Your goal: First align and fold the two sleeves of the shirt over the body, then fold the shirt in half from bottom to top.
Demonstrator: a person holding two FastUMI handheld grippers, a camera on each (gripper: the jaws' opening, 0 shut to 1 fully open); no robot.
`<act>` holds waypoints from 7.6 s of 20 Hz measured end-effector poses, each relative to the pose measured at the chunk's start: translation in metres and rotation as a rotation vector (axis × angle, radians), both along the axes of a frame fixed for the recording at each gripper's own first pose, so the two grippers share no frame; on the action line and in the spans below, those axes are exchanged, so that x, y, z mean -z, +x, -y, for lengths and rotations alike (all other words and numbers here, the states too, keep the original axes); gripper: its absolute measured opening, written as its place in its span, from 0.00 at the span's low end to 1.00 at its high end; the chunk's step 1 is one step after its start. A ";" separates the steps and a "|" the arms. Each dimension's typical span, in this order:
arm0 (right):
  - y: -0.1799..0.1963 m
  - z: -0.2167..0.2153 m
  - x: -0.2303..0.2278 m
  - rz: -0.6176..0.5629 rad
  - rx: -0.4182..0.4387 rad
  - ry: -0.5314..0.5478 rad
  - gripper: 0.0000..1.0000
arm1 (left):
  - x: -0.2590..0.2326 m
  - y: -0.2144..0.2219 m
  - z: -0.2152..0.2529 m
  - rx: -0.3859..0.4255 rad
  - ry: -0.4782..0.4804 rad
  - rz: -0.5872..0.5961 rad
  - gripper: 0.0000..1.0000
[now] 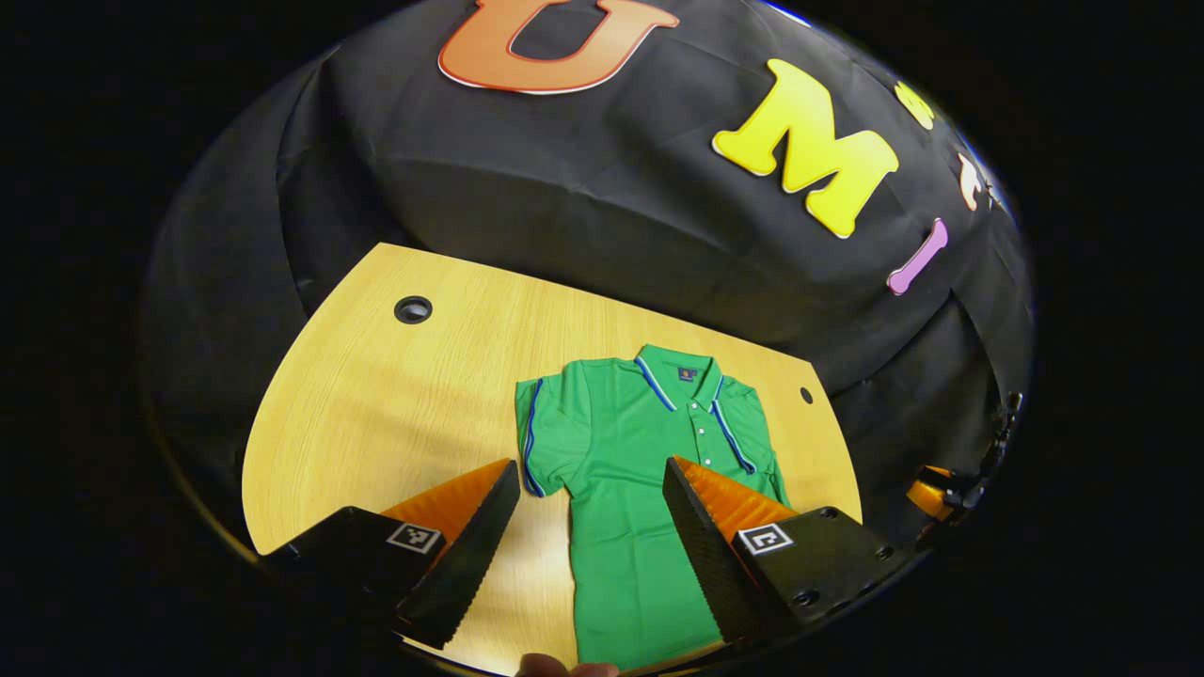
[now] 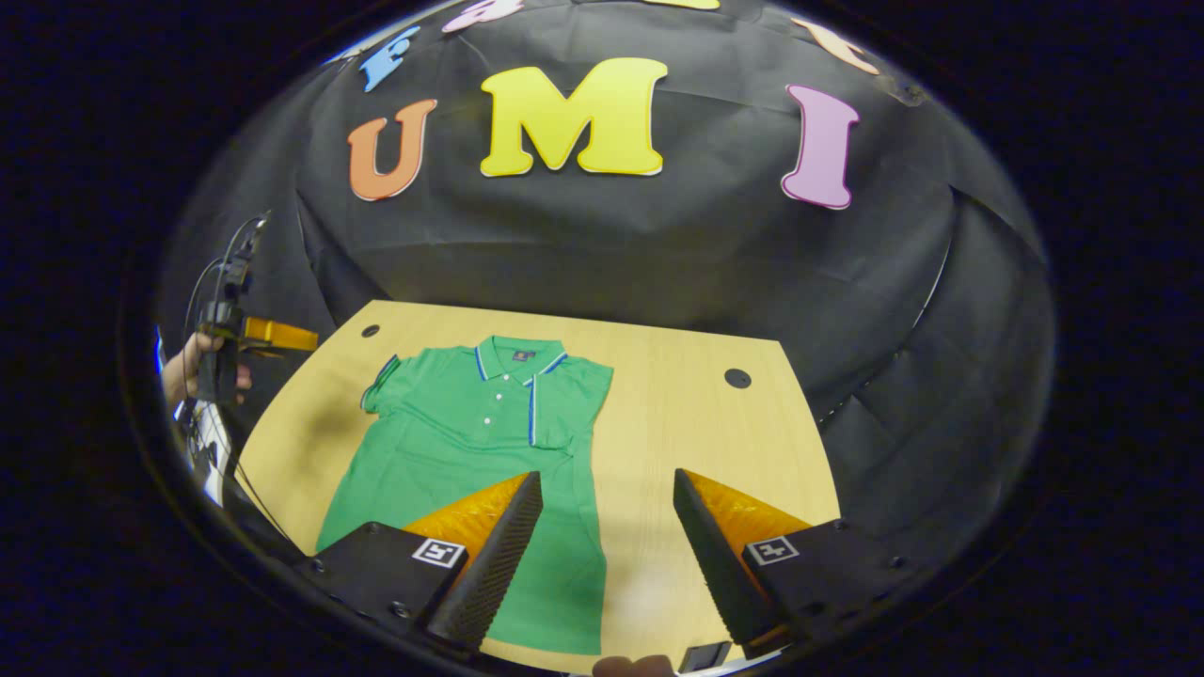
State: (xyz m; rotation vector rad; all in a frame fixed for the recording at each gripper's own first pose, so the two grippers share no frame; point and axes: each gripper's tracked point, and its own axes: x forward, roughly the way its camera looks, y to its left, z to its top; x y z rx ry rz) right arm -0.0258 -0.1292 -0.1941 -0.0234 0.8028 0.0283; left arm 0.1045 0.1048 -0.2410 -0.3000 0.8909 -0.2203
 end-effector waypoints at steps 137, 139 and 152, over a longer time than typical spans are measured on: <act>-0.198 -0.026 0.195 -0.727 -0.077 0.096 0.03 | 0.125 -0.336 0.088 0.245 0.185 -0.582 0.04; -0.191 -0.026 0.184 -0.709 -0.078 0.102 0.03 | 0.114 -0.325 0.090 0.270 0.184 -0.539 0.04; -0.113 -0.021 0.120 -0.565 0.011 0.202 0.03 | 0.059 -0.228 0.094 0.331 0.211 -0.293 0.04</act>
